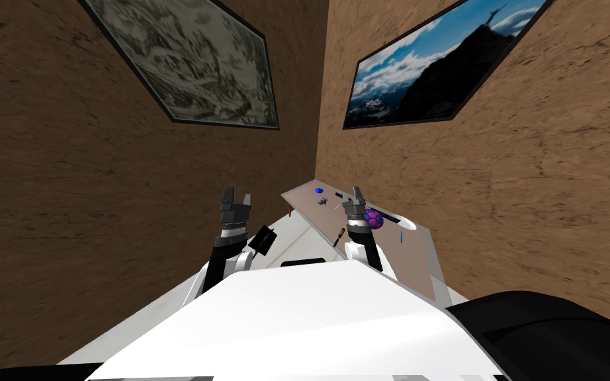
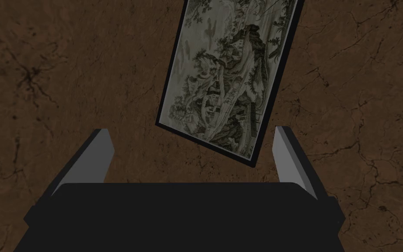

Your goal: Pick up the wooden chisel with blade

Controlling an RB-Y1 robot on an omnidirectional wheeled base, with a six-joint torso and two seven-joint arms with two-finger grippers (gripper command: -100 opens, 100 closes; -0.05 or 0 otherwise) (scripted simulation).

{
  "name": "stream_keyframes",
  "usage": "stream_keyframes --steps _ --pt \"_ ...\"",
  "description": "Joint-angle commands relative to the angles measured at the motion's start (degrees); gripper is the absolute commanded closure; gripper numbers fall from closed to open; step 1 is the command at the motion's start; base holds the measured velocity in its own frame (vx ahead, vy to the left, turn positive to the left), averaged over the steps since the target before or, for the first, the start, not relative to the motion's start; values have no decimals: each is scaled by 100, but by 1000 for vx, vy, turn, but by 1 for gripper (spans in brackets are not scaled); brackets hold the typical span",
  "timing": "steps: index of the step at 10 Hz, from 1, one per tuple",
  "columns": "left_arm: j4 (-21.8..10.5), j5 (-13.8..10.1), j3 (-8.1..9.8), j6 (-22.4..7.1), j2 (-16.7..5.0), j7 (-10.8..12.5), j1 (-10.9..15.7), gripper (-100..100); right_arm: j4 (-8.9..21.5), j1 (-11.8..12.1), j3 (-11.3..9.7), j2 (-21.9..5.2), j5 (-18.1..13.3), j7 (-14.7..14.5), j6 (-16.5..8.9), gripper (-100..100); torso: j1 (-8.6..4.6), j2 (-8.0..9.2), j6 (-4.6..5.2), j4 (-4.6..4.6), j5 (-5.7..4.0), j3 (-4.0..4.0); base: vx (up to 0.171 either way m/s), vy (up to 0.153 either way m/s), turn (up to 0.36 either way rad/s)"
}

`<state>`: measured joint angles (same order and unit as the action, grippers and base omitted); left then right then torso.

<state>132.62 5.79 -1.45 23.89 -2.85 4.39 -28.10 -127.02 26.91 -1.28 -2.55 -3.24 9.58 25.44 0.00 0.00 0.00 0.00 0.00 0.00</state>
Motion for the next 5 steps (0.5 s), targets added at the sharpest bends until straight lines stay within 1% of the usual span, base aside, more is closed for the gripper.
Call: stream_keyframes --steps 1,3,5 --pt "0 0 0 0 0 0 0 0 155 -57 60 -188 71 173 -139 -100 0 0 0 0 0 0 7 4 34" --pt "0 0 0 0 0 0 0 0 372 -138 147 -346 173 422 -338 -100 -2 -5 0 -1 -1 -3 13 5 31" --pt "0 0 0 0 0 0 0 0 661 -246 264 -486 311 753 -605 -100 0 -7 0 -2 0 -4 15 5 39"
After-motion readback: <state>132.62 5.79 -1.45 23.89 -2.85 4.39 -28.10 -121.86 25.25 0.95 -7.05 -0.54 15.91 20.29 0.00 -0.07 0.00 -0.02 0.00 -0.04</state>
